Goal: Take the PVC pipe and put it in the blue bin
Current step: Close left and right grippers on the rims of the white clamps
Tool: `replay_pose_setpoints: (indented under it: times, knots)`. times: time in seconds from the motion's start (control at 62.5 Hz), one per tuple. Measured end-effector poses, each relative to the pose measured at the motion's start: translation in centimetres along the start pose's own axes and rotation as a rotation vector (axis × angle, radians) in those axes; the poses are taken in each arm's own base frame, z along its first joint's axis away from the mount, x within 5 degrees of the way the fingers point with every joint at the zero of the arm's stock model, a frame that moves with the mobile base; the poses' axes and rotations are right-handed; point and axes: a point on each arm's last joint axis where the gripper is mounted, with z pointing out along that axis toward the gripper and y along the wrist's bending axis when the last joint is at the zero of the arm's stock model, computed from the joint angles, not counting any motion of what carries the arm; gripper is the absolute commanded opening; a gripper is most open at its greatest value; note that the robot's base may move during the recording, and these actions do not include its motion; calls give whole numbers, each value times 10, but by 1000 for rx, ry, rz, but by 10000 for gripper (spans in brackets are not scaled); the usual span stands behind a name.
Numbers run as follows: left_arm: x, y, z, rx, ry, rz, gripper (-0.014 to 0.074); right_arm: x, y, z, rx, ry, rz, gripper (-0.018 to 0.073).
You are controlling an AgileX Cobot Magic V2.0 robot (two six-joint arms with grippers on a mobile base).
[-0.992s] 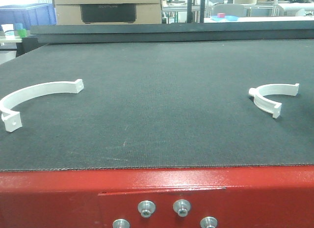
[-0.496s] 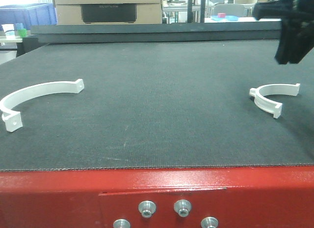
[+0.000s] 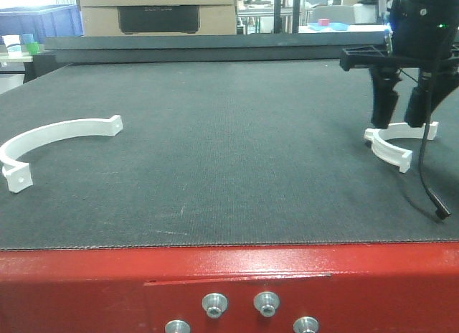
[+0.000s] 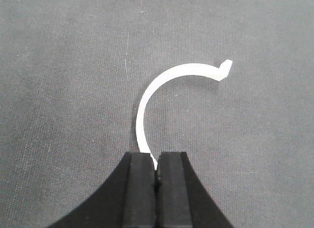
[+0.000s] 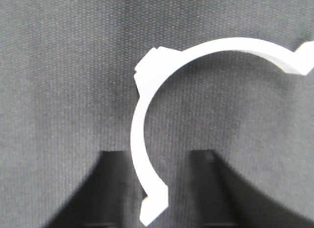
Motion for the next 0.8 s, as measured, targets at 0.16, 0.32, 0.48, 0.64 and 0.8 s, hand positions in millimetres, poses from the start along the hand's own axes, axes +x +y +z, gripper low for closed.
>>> replay_pose_setpoints:
  times: [0.16,0.32,0.48,0.64,0.8]
  knots:
    - [0,0,0,0,2,0,-111,-3,4,12,0,-4,-9,246]
    - [1,0,0,0,6,0,-111,-6,5,27,1,7,-10,246]
    - [1,0,0,-1,10,0,-111,-9,6,28,-1,-20,-10,244]
    - [1,0,0,-1,12,0,-111,-10,5,37,1,-1,-12,244]
    - [1,0,0,-1,14,0,-111,-9,5,41,5,10,-13,233]
